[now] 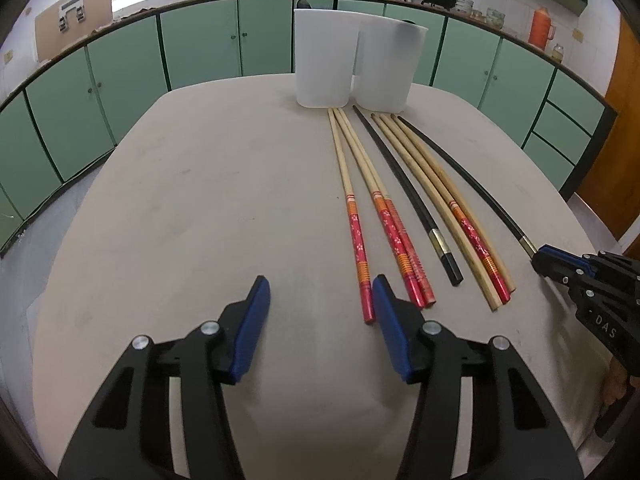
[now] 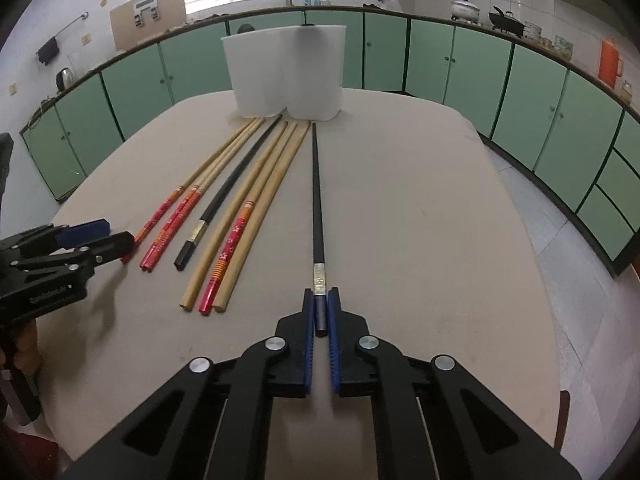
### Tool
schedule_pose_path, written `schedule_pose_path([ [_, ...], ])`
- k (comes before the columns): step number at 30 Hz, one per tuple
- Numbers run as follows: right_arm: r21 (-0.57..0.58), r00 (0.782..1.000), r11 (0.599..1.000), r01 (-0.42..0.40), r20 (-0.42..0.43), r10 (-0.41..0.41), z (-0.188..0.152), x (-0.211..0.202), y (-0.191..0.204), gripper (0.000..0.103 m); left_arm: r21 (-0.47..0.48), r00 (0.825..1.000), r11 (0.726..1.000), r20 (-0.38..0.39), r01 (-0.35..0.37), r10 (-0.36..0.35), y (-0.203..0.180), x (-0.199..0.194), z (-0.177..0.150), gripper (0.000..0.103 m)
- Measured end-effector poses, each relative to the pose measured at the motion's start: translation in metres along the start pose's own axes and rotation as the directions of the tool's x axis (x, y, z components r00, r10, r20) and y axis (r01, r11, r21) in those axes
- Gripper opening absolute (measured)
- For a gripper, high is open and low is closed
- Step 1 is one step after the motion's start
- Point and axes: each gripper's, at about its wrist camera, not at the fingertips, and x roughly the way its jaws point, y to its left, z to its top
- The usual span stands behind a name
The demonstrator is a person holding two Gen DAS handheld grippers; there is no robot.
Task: Organize utensils
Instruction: 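Move the right tool to a black chopstick and close on it, then grasp a red chopstick with the left tool while the right tool carries the black chopstick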
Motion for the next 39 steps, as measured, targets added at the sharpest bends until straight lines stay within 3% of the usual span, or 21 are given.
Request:
schedule_pose_path([
  [6, 0.01, 1.0, 1.0, 0.001, 0.001, -0.001, -0.001, -0.001, -0.001, 0.007, 0.022, 1.0, 0.999, -0.001, -0.023, 0.023, -0.008, 0.002, -0.002, 0.05],
  [15, 0.024, 1.0, 1.0, -0.012, 0.008, 0.012, -0.001, 0.002, -0.003, 0.007, 0.038, 1.0, 0.999, 0.008, -0.002, 0.002, -0.014, 0.003, 0.0, 0.006],
  [20, 0.036, 0.999, 0.999, -0.03, 0.032, 0.029, 0.005, -0.008, -0.009, 0.007, 0.039, 1.0, 0.999, 0.017, 0.004, -0.005, -0.01, -0.004, 0.004, 0.005],
  [27, 0.002, 0.99, 1.0, -0.022, 0.139, 0.021, 0.028, -0.047, -0.016, 0.007, 0.114, 0.99, 0.993, 0.142, -0.035, 0.019, -0.014, -0.053, 0.024, 0.005],
  [39, -0.003, 0.944, 0.996, -0.089, 0.319, 0.086, 0.09, -0.107, -0.029, 0.007, 0.116, 0.932, 0.993, 0.361, -0.014, -0.029, -0.019, -0.126, 0.089, 0.005],
])
